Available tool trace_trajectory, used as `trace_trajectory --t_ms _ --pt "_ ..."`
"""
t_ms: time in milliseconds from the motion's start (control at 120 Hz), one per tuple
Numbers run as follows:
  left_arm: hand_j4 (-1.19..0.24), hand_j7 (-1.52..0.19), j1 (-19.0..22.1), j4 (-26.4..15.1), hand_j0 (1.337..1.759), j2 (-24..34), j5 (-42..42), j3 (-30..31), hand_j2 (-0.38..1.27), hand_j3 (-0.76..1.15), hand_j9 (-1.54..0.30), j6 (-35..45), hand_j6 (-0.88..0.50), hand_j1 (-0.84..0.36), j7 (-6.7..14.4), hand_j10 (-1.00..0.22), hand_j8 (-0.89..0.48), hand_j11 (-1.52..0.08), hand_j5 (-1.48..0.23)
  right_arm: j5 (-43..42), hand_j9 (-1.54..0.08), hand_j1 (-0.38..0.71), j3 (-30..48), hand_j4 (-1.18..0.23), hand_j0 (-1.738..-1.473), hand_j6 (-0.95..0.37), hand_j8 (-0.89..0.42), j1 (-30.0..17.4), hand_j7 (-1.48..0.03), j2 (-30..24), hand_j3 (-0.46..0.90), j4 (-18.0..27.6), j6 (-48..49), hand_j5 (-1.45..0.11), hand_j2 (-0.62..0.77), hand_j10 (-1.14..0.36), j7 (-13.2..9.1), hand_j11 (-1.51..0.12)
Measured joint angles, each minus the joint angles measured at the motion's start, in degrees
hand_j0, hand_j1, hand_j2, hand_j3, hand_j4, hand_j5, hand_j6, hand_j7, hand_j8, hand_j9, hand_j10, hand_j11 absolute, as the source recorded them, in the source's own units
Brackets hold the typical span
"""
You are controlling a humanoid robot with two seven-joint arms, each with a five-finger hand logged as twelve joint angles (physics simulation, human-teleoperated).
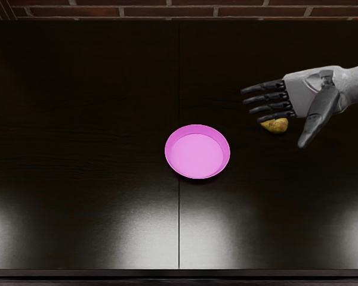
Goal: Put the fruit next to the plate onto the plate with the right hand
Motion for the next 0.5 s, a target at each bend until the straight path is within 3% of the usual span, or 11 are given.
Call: trace_trajectory --t_ms 233,283,342,425,500 --pt "0.00 0.00 -0.04 0.00 1.658 0.00 0.00 -0.01 0.00 0.00 0.00 0.00 0.00 0.35 0.00 0.00 0.00 0.00 0.00 -2.12 -0.02 -0.33 -1.56 -0.01 -1.658 -0.01 -0.01 4.50 -0.02 1.23 0.00 0.71 0.08 -0.02 0.00 -0.01 -0.12 -0.02" --pt "0.00 0.00 0.00 0.00 1.658 0.00 0.00 -0.01 0.00 0.00 0.00 0.00 0.00 0.35 0.00 0.00 0.00 0.00 0.00 -3.01 -0.02 -0.33 -4.77 -0.01 -1.658 -0.01 -0.01 10.01 -0.02 2.15 0.00 -0.89 0.08 -0.02 0.00 -0.01 -0.12 -0.02" --pt "0.00 0.00 0.00 0.00 1.658 0.00 0.00 0.00 0.00 0.00 0.00 0.00 0.00 0.35 0.00 0.00 0.00 0.00 0.00 -4.23 -0.02 -0.33 -14.34 -0.02 -1.658 -0.02 -0.02 20.35 -0.02 4.60 0.00 -2.08 -1.66 -0.02 0.00 -0.02 -0.12 -0.02" --pt "0.00 0.00 0.00 0.00 1.658 0.00 0.00 0.00 0.00 0.00 0.00 0.00 0.00 0.35 0.00 0.00 0.00 0.00 0.00 -5.59 -0.02 -0.33 -30.92 -0.02 -1.658 -0.02 -0.02 34.11 -0.02 12.17 0.00 -2.44 -14.60 -0.02 0.00 -0.02 -0.13 -0.02" --pt "0.00 0.00 -0.02 0.00 1.658 0.00 0.01 0.00 0.00 0.00 0.00 -0.01 0.00 0.35 0.00 0.00 0.00 0.00 0.00 -8.95 -0.03 -0.32 -40.55 -0.02 -1.658 -0.02 -0.02 39.79 -0.03 18.53 0.00 -2.40 -27.51 -0.03 0.00 -0.02 -0.13 -0.03"
